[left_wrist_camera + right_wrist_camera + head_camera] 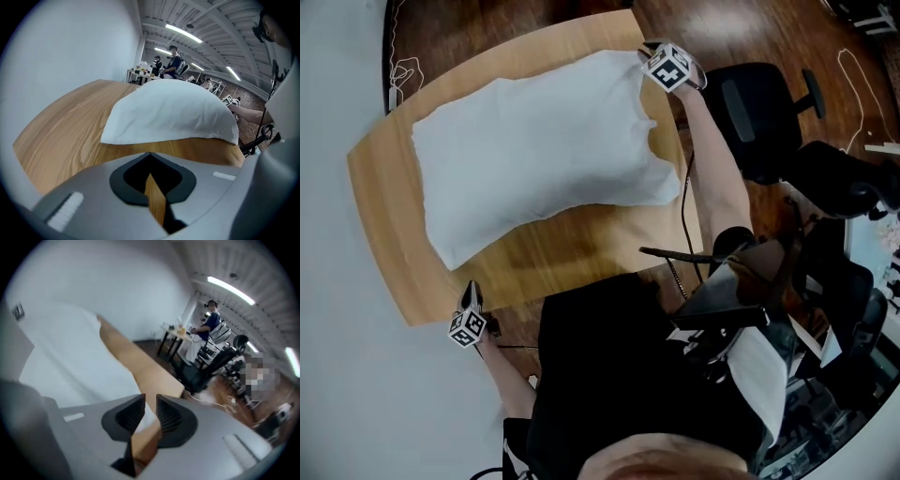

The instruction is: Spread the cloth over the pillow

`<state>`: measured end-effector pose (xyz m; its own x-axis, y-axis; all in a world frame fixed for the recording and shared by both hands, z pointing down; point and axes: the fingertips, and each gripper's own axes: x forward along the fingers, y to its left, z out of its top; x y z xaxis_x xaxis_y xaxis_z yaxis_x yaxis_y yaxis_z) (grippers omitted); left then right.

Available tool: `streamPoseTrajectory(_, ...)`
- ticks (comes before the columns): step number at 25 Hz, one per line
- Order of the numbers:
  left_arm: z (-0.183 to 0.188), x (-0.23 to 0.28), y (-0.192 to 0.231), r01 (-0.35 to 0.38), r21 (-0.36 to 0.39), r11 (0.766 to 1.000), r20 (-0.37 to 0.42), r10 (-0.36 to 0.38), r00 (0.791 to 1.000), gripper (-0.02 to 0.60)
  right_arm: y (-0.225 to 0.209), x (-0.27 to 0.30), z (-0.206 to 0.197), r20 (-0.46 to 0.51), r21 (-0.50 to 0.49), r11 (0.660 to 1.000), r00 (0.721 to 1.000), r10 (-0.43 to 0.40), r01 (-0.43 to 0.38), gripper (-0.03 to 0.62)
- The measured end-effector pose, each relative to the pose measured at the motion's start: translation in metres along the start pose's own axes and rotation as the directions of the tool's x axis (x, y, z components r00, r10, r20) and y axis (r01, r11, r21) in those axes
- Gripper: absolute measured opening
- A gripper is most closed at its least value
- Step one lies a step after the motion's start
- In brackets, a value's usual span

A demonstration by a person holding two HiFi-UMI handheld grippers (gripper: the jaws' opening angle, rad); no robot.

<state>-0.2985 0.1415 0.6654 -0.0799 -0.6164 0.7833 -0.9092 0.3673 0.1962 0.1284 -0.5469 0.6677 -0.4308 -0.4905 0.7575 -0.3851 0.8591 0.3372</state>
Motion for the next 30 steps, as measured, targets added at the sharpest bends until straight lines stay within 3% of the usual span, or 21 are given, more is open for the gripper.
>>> streamPoseTrajectory(2, 0.005, 0.006, -0.010, 0.018, 0.017, 1.000, -0.001, -0.018, 1.000, 0.000, 0.014, 0.006, 0.031, 0.138, 0.052, 0.993, 0.986, 0.093, -0.101, 0.074)
streamPoseTrajectory(4, 0.018, 0.014, -0.027, 0.055, 0.055, 0.997, 0.011, -0.055, 0.998, 0.000, 0.021, 0.033, 0.023, 0.085, -0.007, 0.994, 0.990, 0.113, -0.113, 0.069)
streamPoseTrajectory(6, 0.035, 0.024, -0.046, 0.097, 0.107, 0.990, 0.021, -0.100, 0.995, 0.000, 0.019, 0.060, -0.001, -0.037, -0.078, 0.995, 0.997, 0.062, -0.065, 0.006)
streamPoseTrajectory(8, 0.051, 0.025, -0.059, 0.118, 0.145, 0.982, 0.039, -0.125, 0.991, 0.000, 0.007, 0.065, -0.015, -0.094, -0.071, 0.997, 0.995, -0.023, 0.017, 0.006)
streamPoseTrajectory(10, 0.068, 0.019, -0.065, 0.121, 0.157, 0.980, 0.075, -0.134, 0.988, 0.000, -0.003, 0.040, -0.010, -0.023, 0.024, 0.997, 0.998, -0.067, 0.067, 0.006)
streamPoseTrajectory(11, 0.077, 0.016, -0.068, 0.123, 0.157, 0.980, 0.095, -0.139, 0.986, 0.000, 0.000, 0.016, -0.004, 0.045, 0.104, 0.993, 0.997, -0.058, 0.053, 0.006)
streamPoseTrajectory(12, 0.085, 0.013, -0.071, 0.127, 0.156, 0.979, 0.115, -0.146, 0.983, 0.000, 0.008, -0.013, 0.001, 0.120, 0.193, 0.981, 0.992, -0.031, 0.008, 0.014)
streamPoseTrajectory(14, 0.103, 0.011, -0.077, 0.141, 0.163, 0.977, 0.145, -0.165, 0.976, 0.000, 0.048, -0.073, -0.001, 0.256, 0.305, 0.939, 0.964, 0.079, -0.158, 0.025)
streamPoseTrajectory(16, 0.119, 0.017, -0.087, 0.167, 0.190, 0.967, 0.159, -0.198, 0.967, 0.000, 0.112, -0.124, -0.024, 0.291, 0.263, 0.908, 0.924, 0.248, -0.327, 0.075)
streamPoseTrajectory(19, 0.129, 0.036, -0.106, 0.216, 0.242, 0.946, 0.147, -0.256, 0.955, 0.000, 0.215, -0.179, -0.086, 0.152, 0.141, 0.857, 0.866, 0.476, -0.495, 0.238)
streamPoseTrajectory(22, 0.123, 0.053, -0.130, 0.271, 0.283, 0.920, 0.107, -0.311, 0.944, 0.000, 0.287, -0.198, -0.143, -0.069, 0.059, 0.836, 0.833, 0.549, -0.545, 0.239)
streamPoseTrajectory(24, 0.121, 0.059, -0.144, 0.306, 0.307, 0.901, 0.080, -0.344, 0.935, 0.000, 0.304, -0.216, -0.159, -0.182, 0.009, 0.842, 0.827, 0.532, -0.539, 0.017)
streamPoseTrajectory(26, 0.121, 0.060, -0.154, 0.330, 0.324, 0.887, 0.067, -0.370, 0.927, 0.000, 0.306, -0.246, -0.151, -0.215, -0.029, 0.843, 0.827, 0.520, -0.537, 0.005)
streamPoseTrajectory(30, 0.116, 0.061, -0.166, 0.359, 0.338, 0.870, 0.042, -0.395, 0.918, 0.000, 0.300, -0.251, -0.163, -0.213, 0.005, 0.891, 0.870, 0.445, -0.455, 0.005)
